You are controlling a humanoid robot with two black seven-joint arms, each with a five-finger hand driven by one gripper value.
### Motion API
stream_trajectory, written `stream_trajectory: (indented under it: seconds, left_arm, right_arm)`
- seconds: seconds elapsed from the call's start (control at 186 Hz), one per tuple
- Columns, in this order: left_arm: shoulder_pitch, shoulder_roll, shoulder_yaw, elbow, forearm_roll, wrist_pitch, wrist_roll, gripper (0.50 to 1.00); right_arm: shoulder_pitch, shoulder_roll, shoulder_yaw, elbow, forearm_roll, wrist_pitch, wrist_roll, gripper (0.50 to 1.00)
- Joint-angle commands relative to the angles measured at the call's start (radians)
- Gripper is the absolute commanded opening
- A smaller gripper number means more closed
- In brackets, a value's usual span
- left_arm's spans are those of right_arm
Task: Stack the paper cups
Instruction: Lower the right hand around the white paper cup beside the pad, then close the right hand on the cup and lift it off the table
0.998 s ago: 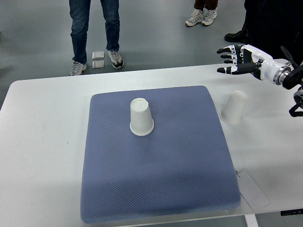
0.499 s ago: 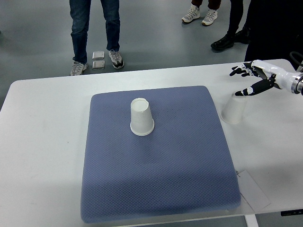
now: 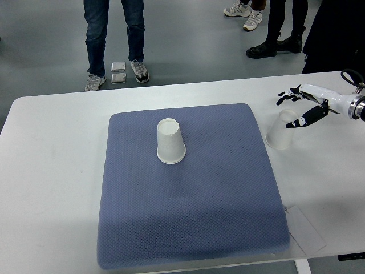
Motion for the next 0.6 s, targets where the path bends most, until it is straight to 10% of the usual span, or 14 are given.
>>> stream_trajectory:
  seconds: [0.0, 0.596]
  left_arm:
    - [0.000, 0.000, 0.000, 0.000, 0.000, 0.000, 0.000, 1.000]
    - [0.000, 0.000, 0.000, 0.000, 0.000, 0.000, 0.000, 1.000]
  right_arm:
    - [0.001, 0.013, 0.000, -0.025, -0.030, -0.015, -0.002, 0.907]
    - [0.001, 0.085, -0.055, -0.091, -0.108, -0.104, -0.009, 0.909]
